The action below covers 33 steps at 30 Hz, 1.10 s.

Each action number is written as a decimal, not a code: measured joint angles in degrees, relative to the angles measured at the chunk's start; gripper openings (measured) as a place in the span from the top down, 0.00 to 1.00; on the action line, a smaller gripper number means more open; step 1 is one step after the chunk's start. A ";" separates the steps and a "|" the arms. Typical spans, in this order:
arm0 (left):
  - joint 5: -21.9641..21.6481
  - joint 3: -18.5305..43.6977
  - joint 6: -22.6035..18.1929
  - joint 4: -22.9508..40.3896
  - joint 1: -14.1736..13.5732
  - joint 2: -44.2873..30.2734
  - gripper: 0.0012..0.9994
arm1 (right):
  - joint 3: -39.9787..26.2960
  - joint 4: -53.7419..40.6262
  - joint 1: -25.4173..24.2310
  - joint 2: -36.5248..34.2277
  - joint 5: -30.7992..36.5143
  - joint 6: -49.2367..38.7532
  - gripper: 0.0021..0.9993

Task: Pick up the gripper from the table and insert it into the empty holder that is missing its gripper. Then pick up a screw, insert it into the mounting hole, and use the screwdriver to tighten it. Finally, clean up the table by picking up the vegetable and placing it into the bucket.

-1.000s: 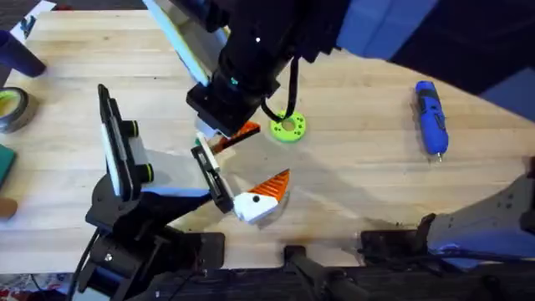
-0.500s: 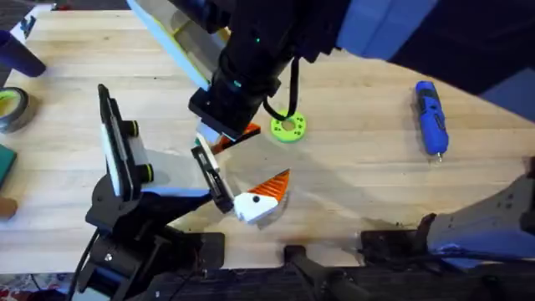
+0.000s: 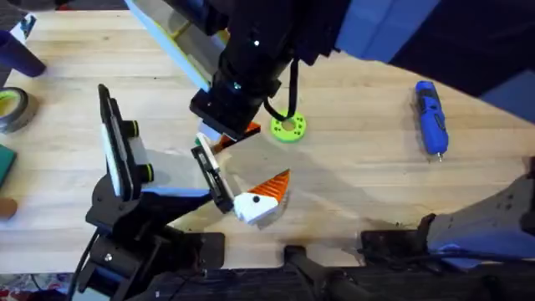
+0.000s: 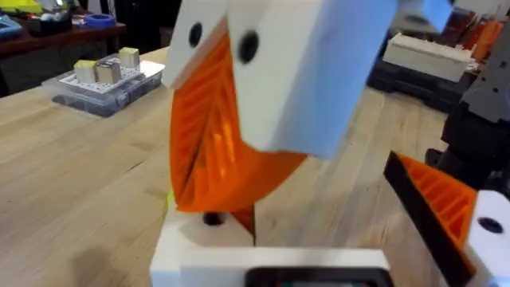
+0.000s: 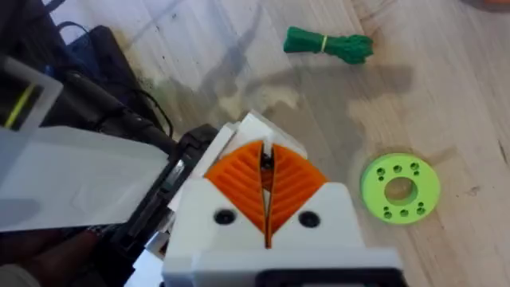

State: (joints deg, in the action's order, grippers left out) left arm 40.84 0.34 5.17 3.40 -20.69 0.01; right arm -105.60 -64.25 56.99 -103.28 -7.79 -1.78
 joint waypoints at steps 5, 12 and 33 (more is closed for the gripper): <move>0.00 0.00 0.02 0.00 0.00 0.00 0.00 | 0.00 -0.23 0.00 0.02 0.05 -0.02 1.00; 0.00 0.00 -0.02 0.00 0.00 0.00 0.00 | 0.00 -0.50 0.00 0.00 -0.23 -0.26 0.80; -0.09 0.00 -0.02 -0.01 0.00 0.00 0.00 | -0.18 -3.08 -6.64 6.25 -0.64 -0.11 0.00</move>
State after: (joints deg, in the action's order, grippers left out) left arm 40.75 0.34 5.15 3.39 -20.69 0.01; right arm -105.78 -67.33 50.36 -97.03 -8.43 -1.89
